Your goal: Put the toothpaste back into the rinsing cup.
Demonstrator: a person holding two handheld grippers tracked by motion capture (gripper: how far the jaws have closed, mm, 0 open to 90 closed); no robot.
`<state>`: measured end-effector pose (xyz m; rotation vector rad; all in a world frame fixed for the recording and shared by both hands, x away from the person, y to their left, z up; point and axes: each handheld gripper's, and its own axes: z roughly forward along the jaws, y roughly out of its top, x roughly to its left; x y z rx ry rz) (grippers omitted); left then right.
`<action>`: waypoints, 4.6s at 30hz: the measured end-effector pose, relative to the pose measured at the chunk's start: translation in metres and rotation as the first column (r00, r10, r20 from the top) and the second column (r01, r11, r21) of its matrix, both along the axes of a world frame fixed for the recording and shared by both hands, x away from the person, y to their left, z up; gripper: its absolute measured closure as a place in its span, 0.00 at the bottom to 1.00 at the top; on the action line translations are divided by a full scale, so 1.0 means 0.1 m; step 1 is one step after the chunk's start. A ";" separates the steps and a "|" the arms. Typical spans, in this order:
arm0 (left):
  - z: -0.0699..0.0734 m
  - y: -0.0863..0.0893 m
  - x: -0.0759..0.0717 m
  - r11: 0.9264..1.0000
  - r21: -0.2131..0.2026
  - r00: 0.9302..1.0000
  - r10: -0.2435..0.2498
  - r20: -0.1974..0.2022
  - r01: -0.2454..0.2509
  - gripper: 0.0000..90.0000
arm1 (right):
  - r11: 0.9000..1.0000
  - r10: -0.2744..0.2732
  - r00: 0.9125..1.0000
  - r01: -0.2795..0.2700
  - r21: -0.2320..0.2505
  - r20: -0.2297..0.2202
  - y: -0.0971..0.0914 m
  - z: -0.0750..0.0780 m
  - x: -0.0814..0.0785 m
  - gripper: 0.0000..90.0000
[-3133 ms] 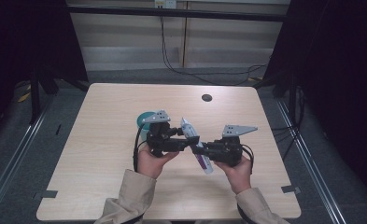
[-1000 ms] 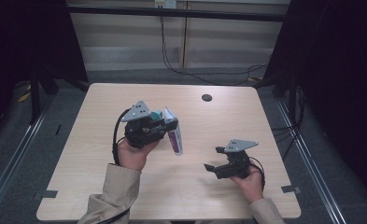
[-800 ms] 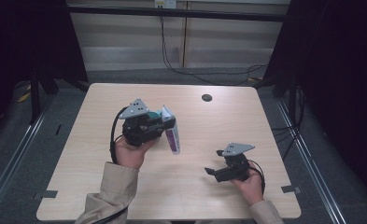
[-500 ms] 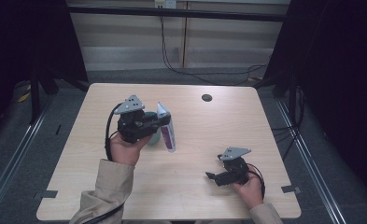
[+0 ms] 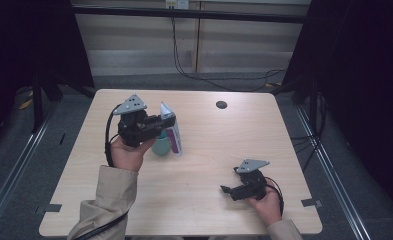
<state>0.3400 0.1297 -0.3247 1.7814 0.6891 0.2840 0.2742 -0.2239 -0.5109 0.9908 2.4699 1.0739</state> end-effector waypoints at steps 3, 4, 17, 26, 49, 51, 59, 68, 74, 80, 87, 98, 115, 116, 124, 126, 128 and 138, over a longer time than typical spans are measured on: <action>0.05 0.04 0.03 1.000 -0.004 1.000 0.010 -0.001 -0.010 0.86 | 1.000 0.001 1.000 -0.001 0.001 -0.001 0.00 0.00 0.00 0.15; 0.06 0.05 0.04 1.000 -0.004 1.000 0.014 -0.001 -0.014 0.86 | 1.000 0.001 1.000 -0.001 0.001 -0.002 0.00 0.00 0.00 0.15; 0.15 0.16 0.15 0.998 0.004 0.998 0.062 -0.001 -0.062 0.86 | 1.000 0.001 1.000 -0.001 0.001 -0.001 0.00 0.00 0.00 0.15; 0.18 0.21 0.26 0.995 0.002 0.995 0.101 0.003 -0.101 0.86 | 1.000 0.001 1.000 -0.001 0.001 -0.001 0.00 0.00 0.00 0.15; 0.08 0.25 0.47 0.982 0.028 0.982 0.186 0.015 -0.186 0.86 | 1.000 0.001 1.000 -0.001 0.002 -0.002 0.00 0.00 0.00 0.15; 0.03 0.25 0.49 0.980 0.033 0.981 0.194 0.012 -0.194 0.86 | 1.000 0.001 1.000 -0.001 0.001 -0.002 0.00 0.00 0.00 0.15; -0.12 0.22 0.53 0.975 0.055 0.976 0.217 0.014 -0.217 0.86 | 1.000 0.001 1.000 -0.001 0.002 -0.002 0.00 0.00 0.00 0.15; -0.27 0.22 0.54 0.965 0.073 0.968 0.250 0.020 -0.250 0.86 | 1.000 0.000 1.000 0.000 0.002 -0.002 0.00 0.00 0.00 0.15; -0.35 0.21 0.54 0.961 0.076 0.964 0.264 0.020 -0.265 0.86 | 1.000 0.001 1.000 -0.001 0.002 -0.002 0.00 0.00 0.00 0.15; -0.46 0.20 0.54 0.957 0.077 0.960 0.279 0.020 -0.280 0.86 | 1.000 0.001 1.000 -0.001 0.002 -0.001 0.00 0.00 0.00 0.15; -0.55 0.17 0.54 0.955 0.072 0.958 0.285 0.024 -0.286 0.86 | 1.000 0.001 1.000 -0.001 0.002 -0.002 0.00 0.00 0.00 0.15; -0.70 0.14 0.51 0.954 0.069 0.957 0.290 0.028 -0.291 0.86 | 1.000 0.001 1.000 -0.001 0.002 -0.001 0.00 0.00 0.00 0.15; -0.83 0.11 0.48 0.950 0.069 0.953 0.302 0.027 -0.303 0.86 | 1.000 0.001 1.000 -0.001 0.002 -0.001 0.00 0.00 0.00 0.15; -0.83 0.11 0.48 0.950 0.072 0.953 0.302 0.028 -0.303 0.86 | 1.000 0.001 1.000 -0.001 0.002 -0.001 0.00 0.00 0.00 0.15; -0.84 0.12 0.41 0.953 0.066 0.955 0.293 0.039 -0.295 0.85 | 1.000 0.000 1.000 0.000 0.002 -0.001 0.00 0.00 0.00 0.15; -0.84 0.12 0.40 0.955 0.070 0.957 0.286 0.044 -0.288 0.85 | 1.000 0.001 1.000 -0.001 0.002 -0.001 0.00 0.00 0.00 0.15; -0.84 0.12 0.39 0.955 0.071 0.957 0.285 0.046 -0.288 0.85 | 1.000 0.000 1.000 0.000 0.002 -0.002 0.00 0.00 0.00 0.15; -0.85 0.21 0.34 0.954 0.060 0.956 0.292 0.032 -0.293 0.84 | 1.000 0.001 1.000 -0.001 0.001 -0.001 0.00 0.00 0.00 0.15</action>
